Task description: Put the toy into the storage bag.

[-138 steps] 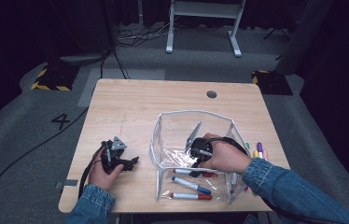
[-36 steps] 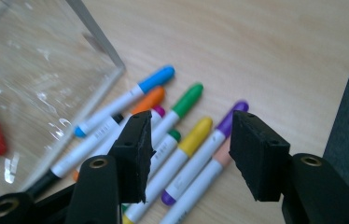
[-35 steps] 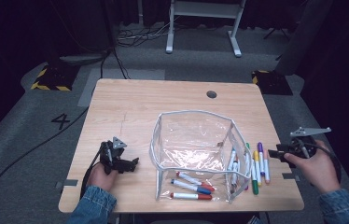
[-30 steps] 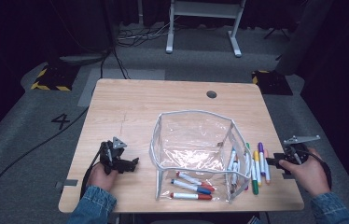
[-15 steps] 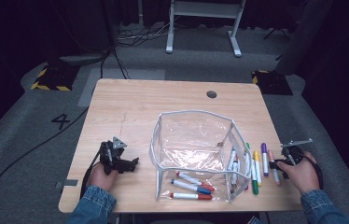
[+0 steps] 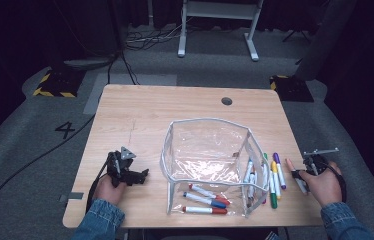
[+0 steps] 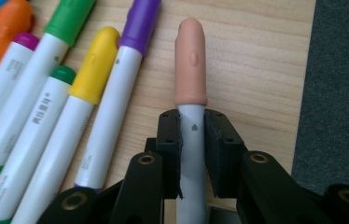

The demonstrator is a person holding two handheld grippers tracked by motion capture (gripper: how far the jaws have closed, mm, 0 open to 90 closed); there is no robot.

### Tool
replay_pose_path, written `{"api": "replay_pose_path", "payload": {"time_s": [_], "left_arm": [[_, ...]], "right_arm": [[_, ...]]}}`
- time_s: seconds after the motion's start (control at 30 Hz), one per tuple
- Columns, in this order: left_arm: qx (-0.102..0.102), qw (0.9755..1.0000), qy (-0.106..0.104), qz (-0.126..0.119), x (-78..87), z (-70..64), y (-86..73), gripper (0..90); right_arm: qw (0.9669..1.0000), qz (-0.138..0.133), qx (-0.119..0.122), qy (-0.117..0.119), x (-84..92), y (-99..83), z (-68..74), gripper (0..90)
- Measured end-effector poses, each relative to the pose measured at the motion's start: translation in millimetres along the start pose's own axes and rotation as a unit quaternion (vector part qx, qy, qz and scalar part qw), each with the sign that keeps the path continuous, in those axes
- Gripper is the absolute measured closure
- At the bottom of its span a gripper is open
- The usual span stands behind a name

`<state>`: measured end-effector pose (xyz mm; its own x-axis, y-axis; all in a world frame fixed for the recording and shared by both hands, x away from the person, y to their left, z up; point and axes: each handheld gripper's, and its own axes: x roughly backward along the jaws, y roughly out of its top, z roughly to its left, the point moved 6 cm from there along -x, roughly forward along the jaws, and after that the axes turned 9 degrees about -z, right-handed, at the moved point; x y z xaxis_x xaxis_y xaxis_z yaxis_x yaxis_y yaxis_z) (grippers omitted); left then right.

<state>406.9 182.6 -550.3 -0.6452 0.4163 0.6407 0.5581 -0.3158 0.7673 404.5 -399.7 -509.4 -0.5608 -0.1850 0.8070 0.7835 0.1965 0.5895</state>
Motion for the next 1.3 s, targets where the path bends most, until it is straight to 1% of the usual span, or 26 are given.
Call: {"api": "replay_pose_path", "payload": {"time_s": [0.17,0.23,0.4,0.5,0.53,0.67,0.77,0.87,1.03,1.2,1.23,1.3], "left_arm": [[0.0,1.0,0.0,0.0,0.0,0.0,0.0,0.0],[0.0,1.0,0.0,0.0,0.0,0.0,0.0,0.0],[0.0,1.0,0.0,0.0,0.0,0.0,0.0,0.0],[0.0,1.0,0.0,0.0,0.0,0.0,0.0,0.0],[0.0,1.0,0.0,0.0,0.0,0.0,0.0,0.0],[0.0,1.0,0.0,0.0,0.0,0.0,0.0,0.0],[0.0,1.0,0.0,0.0,0.0,0.0,0.0,0.0],[0.0,1.0,0.0,0.0,0.0,0.0,0.0,0.0],[0.0,1.0,0.0,0.0,0.0,0.0,0.0,0.0],[0.0,1.0,0.0,0.0,0.0,0.0,0.0,0.0],[0.0,1.0,0.0,0.0,0.0,0.0,0.0,0.0],[0.0,1.0,0.0,0.0,0.0,0.0,0.0,0.0]], "right_arm": [[0.9995,-0.027,0.011,0.016,17.1,10.0,4.4,77.3],[0.9987,-0.041,0.014,0.028,25.6,15.2,7.8,77.3],[0.9961,-0.069,0.023,0.051,46.6,28.3,15.3,77.3],[0.9935,-0.088,0.033,0.065,60.0,37.0,22.7,77.3],[0.9923,-0.095,0.039,0.069,64.7,40.1,25.1,77.3],[0.9876,-0.119,0.05,0.09,84.1,53.3,37.7,77.3],[0.9838,-0.131,0.059,0.107,98.0,62.7,48.0,77.4],[0.9794,-0.141,0.072,0.126,110.4,72.1,60.3,77.4],[0.9706,-0.151,0.103,0.156,129.4,88.0,84.8,77.4],[0.9581,-0.159,0.142,0.191,149.0,104.5,116.8,77.4],[0.9552,-0.161,0.151,0.197,152.2,107.9,123.7,77.4],[0.9507,-0.158,0.169,0.206,157.3,113.3,137.6,77.4]]}}
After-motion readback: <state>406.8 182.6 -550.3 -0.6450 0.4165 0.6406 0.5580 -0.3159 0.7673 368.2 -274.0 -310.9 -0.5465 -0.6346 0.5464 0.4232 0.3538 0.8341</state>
